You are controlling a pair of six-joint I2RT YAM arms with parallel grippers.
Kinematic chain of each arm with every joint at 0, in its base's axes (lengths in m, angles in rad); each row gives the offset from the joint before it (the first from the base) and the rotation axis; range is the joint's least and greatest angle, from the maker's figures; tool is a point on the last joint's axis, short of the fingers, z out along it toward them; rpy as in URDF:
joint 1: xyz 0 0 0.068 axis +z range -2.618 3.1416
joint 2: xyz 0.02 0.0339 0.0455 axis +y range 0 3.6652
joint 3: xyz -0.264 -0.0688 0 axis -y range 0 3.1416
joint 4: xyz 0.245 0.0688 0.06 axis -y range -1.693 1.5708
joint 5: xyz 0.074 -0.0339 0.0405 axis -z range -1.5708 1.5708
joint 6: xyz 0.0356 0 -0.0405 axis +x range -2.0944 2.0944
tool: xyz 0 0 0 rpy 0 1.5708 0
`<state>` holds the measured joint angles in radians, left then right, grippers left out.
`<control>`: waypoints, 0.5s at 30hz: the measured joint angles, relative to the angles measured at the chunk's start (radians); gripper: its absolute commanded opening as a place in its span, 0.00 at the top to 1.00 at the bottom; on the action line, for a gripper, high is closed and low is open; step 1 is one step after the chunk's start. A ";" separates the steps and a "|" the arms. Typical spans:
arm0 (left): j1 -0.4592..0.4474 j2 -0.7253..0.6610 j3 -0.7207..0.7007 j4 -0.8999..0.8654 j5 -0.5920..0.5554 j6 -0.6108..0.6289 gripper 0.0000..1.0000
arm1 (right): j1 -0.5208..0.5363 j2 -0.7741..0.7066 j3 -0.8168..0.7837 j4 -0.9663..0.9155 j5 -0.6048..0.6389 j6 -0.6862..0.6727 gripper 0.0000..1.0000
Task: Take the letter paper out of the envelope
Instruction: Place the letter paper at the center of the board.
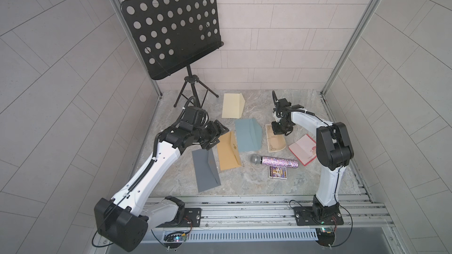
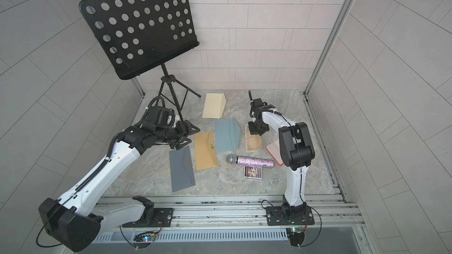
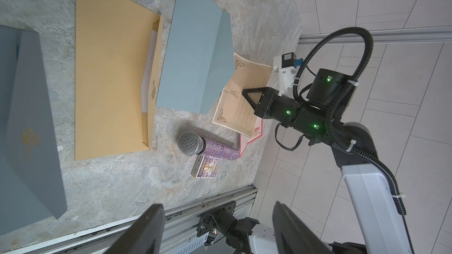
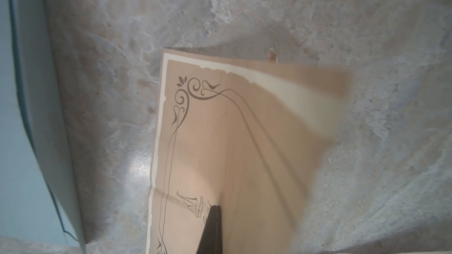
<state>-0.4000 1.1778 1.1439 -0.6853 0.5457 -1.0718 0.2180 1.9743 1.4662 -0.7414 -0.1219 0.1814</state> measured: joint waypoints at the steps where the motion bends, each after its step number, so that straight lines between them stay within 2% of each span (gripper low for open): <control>1: 0.000 0.000 0.000 -0.002 0.000 0.000 0.23 | 0.002 0.005 0.000 0.004 0.011 -0.001 1.00; 10: 0.000 -0.006 0.000 -0.009 -0.001 0.000 0.24 | 0.021 0.032 0.000 0.037 0.051 0.007 1.00; 15: 0.000 -0.011 0.000 -0.013 -0.002 0.000 0.24 | 0.015 0.032 -0.002 0.061 0.001 0.037 1.00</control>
<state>-0.4000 1.1664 1.1435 -0.6979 0.5442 -1.0721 0.2333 2.0068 1.4647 -0.6807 -0.1207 0.2184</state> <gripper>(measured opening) 0.760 0.046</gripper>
